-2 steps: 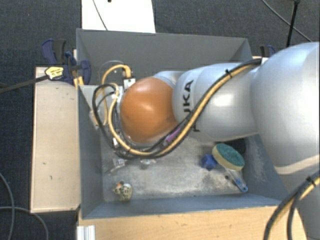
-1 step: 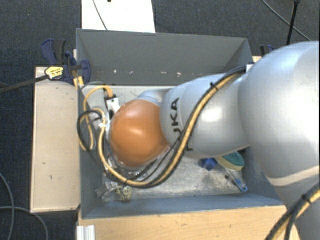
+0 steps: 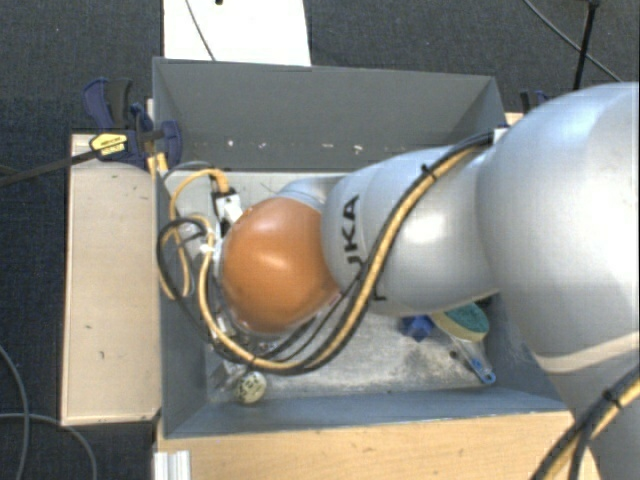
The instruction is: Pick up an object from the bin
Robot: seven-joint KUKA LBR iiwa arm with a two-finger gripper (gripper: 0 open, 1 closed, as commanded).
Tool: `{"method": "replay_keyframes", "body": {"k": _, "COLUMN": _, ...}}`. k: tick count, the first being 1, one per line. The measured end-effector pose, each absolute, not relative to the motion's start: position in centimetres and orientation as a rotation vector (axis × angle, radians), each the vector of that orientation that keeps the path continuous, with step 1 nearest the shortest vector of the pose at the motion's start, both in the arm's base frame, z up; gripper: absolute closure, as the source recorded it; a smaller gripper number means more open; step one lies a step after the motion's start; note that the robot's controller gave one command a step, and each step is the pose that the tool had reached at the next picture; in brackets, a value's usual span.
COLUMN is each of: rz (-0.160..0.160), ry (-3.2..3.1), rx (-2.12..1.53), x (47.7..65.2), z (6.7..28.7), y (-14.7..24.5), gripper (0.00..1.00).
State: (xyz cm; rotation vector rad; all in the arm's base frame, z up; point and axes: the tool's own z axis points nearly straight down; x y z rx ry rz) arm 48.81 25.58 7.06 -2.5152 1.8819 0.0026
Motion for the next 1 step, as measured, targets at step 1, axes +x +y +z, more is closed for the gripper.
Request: {"method": "replay_keyframes", "body": {"k": 1, "rz": -0.008, "ry": 1.865, "rx": -2.516, "x": 51.6, "z": 31.86, "y": 21.18, "gripper": 1.0}}
